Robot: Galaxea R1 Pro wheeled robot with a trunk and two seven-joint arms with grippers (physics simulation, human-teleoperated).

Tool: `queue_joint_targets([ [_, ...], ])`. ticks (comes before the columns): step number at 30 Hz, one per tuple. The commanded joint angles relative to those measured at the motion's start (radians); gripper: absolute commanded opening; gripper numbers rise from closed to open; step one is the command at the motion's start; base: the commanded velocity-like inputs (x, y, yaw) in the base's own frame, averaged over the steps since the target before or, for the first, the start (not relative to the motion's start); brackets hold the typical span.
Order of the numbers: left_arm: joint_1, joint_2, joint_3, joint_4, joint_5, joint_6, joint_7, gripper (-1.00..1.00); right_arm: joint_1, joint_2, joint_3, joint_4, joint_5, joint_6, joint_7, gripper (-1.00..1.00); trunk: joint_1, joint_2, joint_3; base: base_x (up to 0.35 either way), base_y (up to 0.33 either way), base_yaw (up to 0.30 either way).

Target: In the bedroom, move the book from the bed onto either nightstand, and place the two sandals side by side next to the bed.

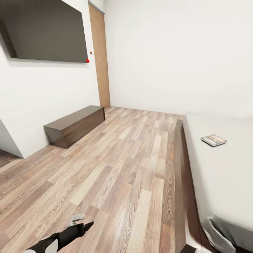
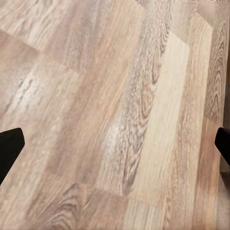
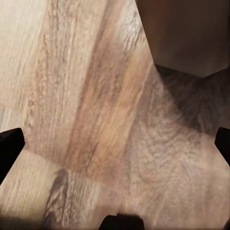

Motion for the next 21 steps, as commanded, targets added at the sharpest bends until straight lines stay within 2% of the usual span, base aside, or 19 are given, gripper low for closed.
queue_joint_targets([
  [1, -0.001, 0.0, -0.009, 0.001, 0.005, -0.006, 0.006, 1.0, -0.001, 0.0, 0.007, 0.003, -0.011, 0.0, 0.005, 1.0, -0.004, 0.007, 0.002, 0.0, 0.0, 0.0],
  [5, -0.001, -0.011, -0.009, 0.001, 0.005, -0.006, 0.071, 1.0, -0.001, 0.0, 0.007, 0.003, -0.011, -0.001, 0.005, 1.0, -0.019, 0.035, 0.015, 0.0, 0.0, 0.0],
  [8, -0.001, -0.038, -0.009, 0.001, 0.005, -0.006, 0.15, 1.0, -0.001, 0.001, 0.008, 0.003, -0.01, -0.002, 0.004, 1.0, -0.031, 0.056, 0.024, 0.0, 0.0, 0.0],
  [16, -0.001, -0.085, -0.009, 0.007, 0.004, -0.007, 0.311, 1.0, -0.001, 0.007, 0.009, 0.004, -0.009, -0.002, -0.001, 1.0, -0.062, 0.112, 0.049, 0.0, 0.0, 0.0],
  [18, -0.001, -0.097, -0.009, 0.013, 0.003, -0.008, 0.341, 1.0, -0.001, 0.009, 0.009, 0.005, -0.008, -0.002, -0.017, 1.0, -0.069, 0.126, 0.056, 0.0, 0.0, 0.0],
  [21, -0.001, -0.11, -0.009, 0.018, 0.002, -0.008, 0.374, 1.0, -0.001, 0.013, 0.01, 0.006, -0.008, -0.001, -0.112, 1.0, -0.081, 0.147, 0.065, 0.0, 0.0, 0.0],
])
